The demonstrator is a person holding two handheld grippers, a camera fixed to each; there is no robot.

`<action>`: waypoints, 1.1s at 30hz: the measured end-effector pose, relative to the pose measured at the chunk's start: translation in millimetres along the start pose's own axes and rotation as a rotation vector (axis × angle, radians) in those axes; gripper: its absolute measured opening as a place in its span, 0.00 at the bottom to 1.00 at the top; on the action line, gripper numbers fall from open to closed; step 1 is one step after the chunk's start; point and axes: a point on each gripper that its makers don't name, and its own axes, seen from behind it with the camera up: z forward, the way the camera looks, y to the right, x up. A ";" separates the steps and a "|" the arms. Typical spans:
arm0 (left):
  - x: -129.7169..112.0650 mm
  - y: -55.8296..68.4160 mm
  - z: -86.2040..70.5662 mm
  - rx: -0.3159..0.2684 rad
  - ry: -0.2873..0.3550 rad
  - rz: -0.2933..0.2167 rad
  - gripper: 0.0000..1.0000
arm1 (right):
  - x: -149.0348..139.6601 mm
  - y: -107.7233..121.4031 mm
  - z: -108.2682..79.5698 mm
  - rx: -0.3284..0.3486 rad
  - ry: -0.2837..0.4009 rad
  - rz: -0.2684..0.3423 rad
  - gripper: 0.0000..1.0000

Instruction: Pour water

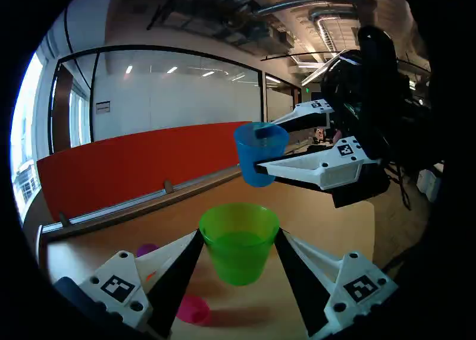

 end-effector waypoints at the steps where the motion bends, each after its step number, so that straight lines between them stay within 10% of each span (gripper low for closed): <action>1: -1.1 -0.3 0.3 0.002 -0.002 0.002 0.86 | -3.5 -0.5 0.3 0.004 -0.010 0.016 0.90; 33: -73.1 13.7 17.8 -0.028 -0.160 0.021 0.86 | -115.2 -57.2 5.7 0.163 -0.239 0.181 0.91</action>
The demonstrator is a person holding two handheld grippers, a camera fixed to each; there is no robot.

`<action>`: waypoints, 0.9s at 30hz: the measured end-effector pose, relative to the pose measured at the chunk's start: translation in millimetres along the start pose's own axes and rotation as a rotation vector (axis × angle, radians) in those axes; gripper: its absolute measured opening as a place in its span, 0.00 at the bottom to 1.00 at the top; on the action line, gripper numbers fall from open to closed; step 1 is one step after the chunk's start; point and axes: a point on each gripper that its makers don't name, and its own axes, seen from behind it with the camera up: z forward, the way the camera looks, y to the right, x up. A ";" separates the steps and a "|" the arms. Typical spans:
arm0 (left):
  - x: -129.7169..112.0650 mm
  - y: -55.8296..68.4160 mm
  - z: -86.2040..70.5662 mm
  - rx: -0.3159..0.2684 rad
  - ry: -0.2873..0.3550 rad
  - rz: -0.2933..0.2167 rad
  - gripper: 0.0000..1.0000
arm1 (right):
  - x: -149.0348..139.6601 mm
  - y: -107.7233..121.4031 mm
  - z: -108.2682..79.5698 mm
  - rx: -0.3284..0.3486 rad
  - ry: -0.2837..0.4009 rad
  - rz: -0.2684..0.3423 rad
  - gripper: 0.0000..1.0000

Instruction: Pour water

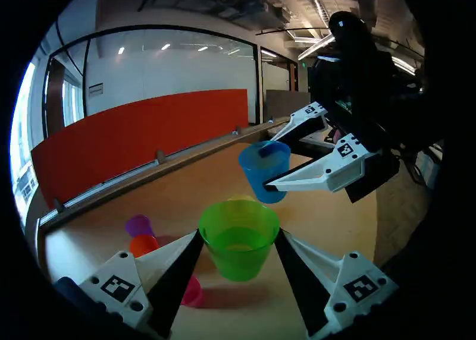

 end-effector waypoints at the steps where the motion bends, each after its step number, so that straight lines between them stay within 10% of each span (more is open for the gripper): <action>1: -2.1 0.5 0.9 -0.002 -0.005 0.000 0.86 | -3.5 -0.7 1.2 0.004 -0.006 0.004 0.91; 27: -67.9 4.7 33.3 -0.032 -0.160 -0.012 0.86 | -75.1 -17.7 39.0 0.096 -0.143 0.031 0.90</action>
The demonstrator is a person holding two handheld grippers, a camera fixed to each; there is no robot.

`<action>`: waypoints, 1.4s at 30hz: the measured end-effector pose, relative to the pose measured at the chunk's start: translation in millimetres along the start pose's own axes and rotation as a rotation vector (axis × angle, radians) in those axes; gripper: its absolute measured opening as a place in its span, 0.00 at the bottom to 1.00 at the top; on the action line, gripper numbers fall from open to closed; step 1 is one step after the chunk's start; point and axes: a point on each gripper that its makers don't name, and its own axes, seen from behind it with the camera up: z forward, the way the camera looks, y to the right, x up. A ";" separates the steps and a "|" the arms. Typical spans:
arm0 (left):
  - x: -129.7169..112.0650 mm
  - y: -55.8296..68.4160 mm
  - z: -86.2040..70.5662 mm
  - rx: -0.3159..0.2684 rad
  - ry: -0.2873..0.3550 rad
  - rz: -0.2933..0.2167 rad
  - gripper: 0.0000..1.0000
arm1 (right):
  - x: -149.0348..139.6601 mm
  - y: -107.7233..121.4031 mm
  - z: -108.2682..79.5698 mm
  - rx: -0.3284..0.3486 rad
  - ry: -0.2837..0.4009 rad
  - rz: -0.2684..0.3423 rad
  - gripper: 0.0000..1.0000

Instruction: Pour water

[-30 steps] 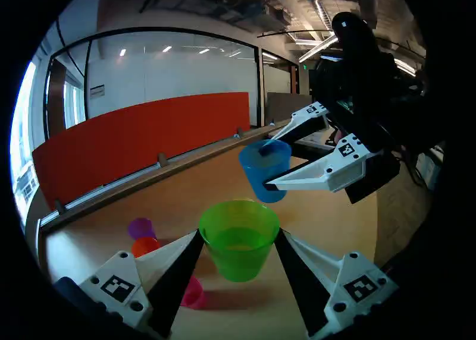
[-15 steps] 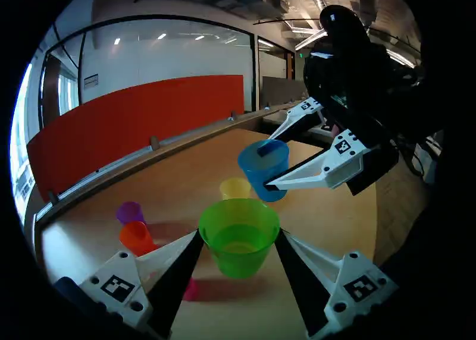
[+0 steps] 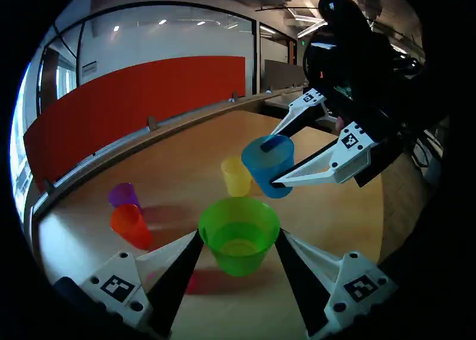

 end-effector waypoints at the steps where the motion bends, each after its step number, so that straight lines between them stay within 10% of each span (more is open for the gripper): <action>1: -1.8 0.3 1.7 -0.002 -0.005 0.002 0.86 | -1.6 -0.3 1.9 0.003 -0.004 0.000 0.90; 42: -52.3 -6.4 44.7 0.002 -0.157 0.018 0.86 | -56.7 -12.6 50.3 0.150 -0.173 -0.029 0.90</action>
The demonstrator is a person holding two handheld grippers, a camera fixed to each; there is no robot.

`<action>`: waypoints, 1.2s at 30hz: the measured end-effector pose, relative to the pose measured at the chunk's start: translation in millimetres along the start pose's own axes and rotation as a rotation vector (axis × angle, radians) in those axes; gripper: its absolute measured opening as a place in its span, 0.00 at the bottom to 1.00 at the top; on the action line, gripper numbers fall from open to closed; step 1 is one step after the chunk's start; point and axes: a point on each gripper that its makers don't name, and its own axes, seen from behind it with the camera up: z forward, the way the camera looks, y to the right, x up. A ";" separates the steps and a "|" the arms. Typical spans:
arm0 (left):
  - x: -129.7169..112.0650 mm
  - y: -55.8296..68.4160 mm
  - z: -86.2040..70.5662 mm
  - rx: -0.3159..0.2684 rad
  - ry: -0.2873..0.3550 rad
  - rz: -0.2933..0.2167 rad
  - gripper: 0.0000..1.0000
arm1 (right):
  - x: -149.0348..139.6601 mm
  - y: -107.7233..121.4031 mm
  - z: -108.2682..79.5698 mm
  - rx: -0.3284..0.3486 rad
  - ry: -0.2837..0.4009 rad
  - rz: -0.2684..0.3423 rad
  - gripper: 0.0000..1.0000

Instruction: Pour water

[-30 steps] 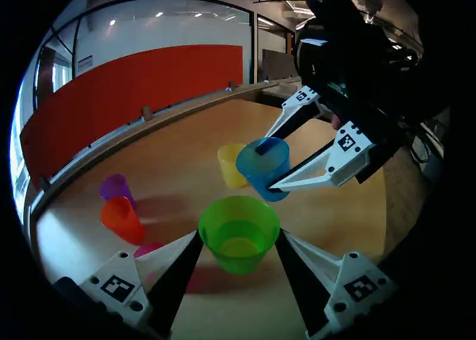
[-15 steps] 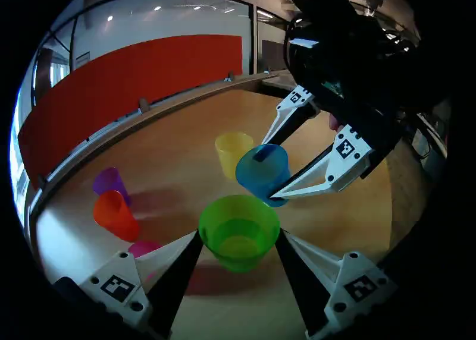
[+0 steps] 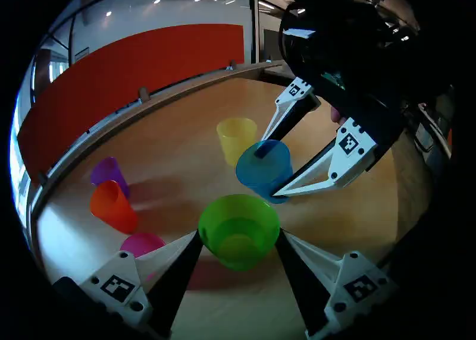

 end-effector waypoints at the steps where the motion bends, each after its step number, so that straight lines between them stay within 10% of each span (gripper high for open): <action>1: -0.4 -0.1 0.5 0.000 -0.001 -0.001 0.86 | 0.1 -0.1 0.7 0.000 0.000 0.000 0.90; 36: -15.5 -0.8 10.7 -0.002 -0.033 -0.043 0.86 | -8.8 3.0 11.5 0.000 -0.015 -0.002 0.91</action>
